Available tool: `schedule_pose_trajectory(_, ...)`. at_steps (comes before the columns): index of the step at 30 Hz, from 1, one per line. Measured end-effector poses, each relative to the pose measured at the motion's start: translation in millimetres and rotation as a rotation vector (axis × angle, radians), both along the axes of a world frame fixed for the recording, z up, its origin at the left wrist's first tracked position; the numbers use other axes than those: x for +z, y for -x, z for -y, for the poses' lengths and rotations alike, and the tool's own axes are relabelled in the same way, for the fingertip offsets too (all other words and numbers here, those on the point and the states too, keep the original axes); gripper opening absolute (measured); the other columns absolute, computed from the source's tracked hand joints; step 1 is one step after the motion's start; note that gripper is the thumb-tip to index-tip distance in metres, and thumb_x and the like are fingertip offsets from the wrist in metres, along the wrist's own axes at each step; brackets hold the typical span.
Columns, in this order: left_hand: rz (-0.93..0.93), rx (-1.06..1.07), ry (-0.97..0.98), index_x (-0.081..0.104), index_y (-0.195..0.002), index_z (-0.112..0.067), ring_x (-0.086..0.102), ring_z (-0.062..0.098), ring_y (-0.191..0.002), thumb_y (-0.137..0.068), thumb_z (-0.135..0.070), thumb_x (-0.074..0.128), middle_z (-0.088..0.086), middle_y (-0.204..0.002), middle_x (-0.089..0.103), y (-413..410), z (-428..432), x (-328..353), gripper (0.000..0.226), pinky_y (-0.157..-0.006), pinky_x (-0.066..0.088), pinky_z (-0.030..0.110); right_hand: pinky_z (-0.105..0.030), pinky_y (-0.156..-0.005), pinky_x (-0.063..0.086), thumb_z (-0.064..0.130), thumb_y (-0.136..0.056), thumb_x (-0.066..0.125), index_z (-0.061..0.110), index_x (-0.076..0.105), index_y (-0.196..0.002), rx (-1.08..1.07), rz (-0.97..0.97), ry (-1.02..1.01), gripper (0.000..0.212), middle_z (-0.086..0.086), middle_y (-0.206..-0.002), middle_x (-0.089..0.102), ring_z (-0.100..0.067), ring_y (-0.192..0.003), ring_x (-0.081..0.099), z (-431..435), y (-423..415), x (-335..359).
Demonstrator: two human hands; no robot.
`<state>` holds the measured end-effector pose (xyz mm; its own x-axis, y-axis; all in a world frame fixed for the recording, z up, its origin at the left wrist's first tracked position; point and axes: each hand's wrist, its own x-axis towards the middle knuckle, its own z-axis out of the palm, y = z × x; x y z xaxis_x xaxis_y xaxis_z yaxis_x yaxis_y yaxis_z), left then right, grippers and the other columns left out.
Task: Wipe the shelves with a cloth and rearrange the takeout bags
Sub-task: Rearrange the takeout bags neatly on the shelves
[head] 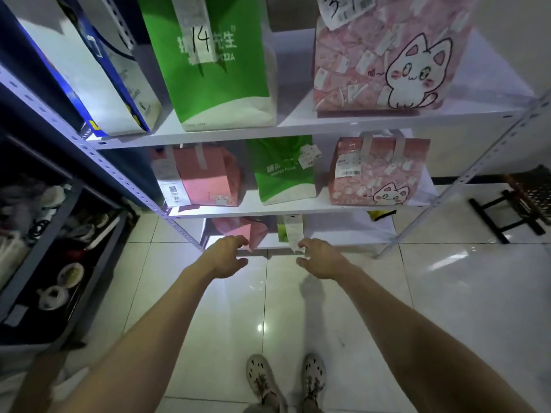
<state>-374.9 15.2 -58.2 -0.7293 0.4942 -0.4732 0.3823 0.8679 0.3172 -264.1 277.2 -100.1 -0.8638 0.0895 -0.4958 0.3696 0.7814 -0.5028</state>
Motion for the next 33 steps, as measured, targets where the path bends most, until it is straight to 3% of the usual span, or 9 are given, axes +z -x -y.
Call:
schedule_pose_trajectory(8, -0.024, 0.034, -0.056, 0.055, -0.152, -0.014, 0.067, 0.028, -0.117, -0.1, -0.026, 0.074, 0.011, -0.139, 0.066, 3.2, 12.0, -27.7, 0.057, -0.101, 0.054, 0.04, -0.037, -0.111, 0.045, 0.038, -0.102, 0.065, 0.017, 0.048, -0.154, 0.018, -0.01, 0.021, 0.059, -0.008, -0.153, 0.056, -0.029, -0.136, 0.055, 21.0, 13.7, -25.7)
schedule_pose_trajectory(14, -0.021, 0.105, -0.13, 0.054, -0.152, -0.012, 0.067, 0.029, -0.12, -0.099, -0.024, 0.074, 0.014, -0.137, 0.066, 15.6, 27.2, -61.3, 0.058, -0.104, 0.053, 0.042, -0.034, -0.105, 0.045, 0.033, -0.101, 0.066, 0.016, 0.053, -0.148, 0.047, -0.049, 0.046, 0.051, -0.006, -0.148, 0.058, -0.025, -0.132, 0.057, 49.8, 37.0, -52.0)
schedule_pose_trajectory(17, -0.026, 0.12, -0.135, 0.054, -0.152, -0.013, 0.067, 0.029, -0.121, -0.098, -0.024, 0.075, 0.014, -0.137, 0.066, 25.6, 36.0, -91.2, 0.058, -0.104, 0.054, 0.041, -0.041, -0.108, 0.048, 0.035, -0.101, 0.065, 0.018, 0.052, -0.149, 0.059, -0.067, 0.044, 0.052, -0.006, -0.146, 0.058, -0.027, -0.132, 0.056, 63.5, 53.5, -72.9)
schedule_pose_trajectory(20, -0.062, 0.151, -0.154, 0.053, -0.154, -0.015, 0.064, 0.03, -0.13, -0.099, -0.023, 0.073, 0.011, -0.148, 0.063, 36.6, 41.8, -123.8, 0.059, -0.108, 0.054, 0.045, -0.038, -0.105, 0.048, 0.031, -0.101, 0.065, 0.018, 0.052, -0.15, 0.06, -0.13, 0.037, 0.053, -0.009, -0.146, 0.058, -0.028, -0.13, 0.057, 74.0, 75.2, -95.8)
schedule_pose_trajectory(24, -0.186, 0.191, -0.219, 0.05, -0.156, -0.02, 0.059, 0.031, -0.137, -0.098, -0.022, 0.075, 0.006, -0.158, 0.054, 54.9, 44.5, -161.6, 0.063, -0.113, 0.052, 0.047, -0.035, -0.103, 0.047, 0.028, -0.101, 0.065, 0.018, 0.053, -0.149, 0.026, -0.261, 0.002, 0.051, -0.006, -0.145, 0.058, -0.026, -0.126, 0.059, 81.1, 107.0, -123.1)
schedule_pose_trajectory(30, -0.424, 0.186, -0.326, 0.053, -0.152, -0.022, 0.058, 0.028, -0.132, -0.094, -0.016, 0.075, 0.004, -0.149, 0.058, 88.3, 45.9, -205.7, 0.063, -0.109, 0.056, 0.046, -0.035, -0.092, 0.052, 0.032, -0.1, 0.066, 0.022, 0.063, -0.137, 0.048, -0.372, -0.024, 0.038, -0.001, -0.131, 0.065, -0.023, -0.115, 0.064, 85.2, 146.6, -170.7)
schedule_pose_trajectory(33, -0.616, 0.167, -0.362, 0.052, -0.154, -0.017, 0.053, 0.031, -0.136, -0.086, -0.004, 0.073, 0.007, -0.152, 0.055, 107.5, 46.3, -230.6, 0.073, -0.116, 0.049, 0.047, -0.04, -0.099, 0.055, 0.032, -0.1, 0.067, 0.023, 0.064, -0.137, 0.074, -0.38, -0.042, 0.038, 0.0, -0.131, 0.066, -0.023, -0.114, 0.066, 89.9, 156.8, -209.7)
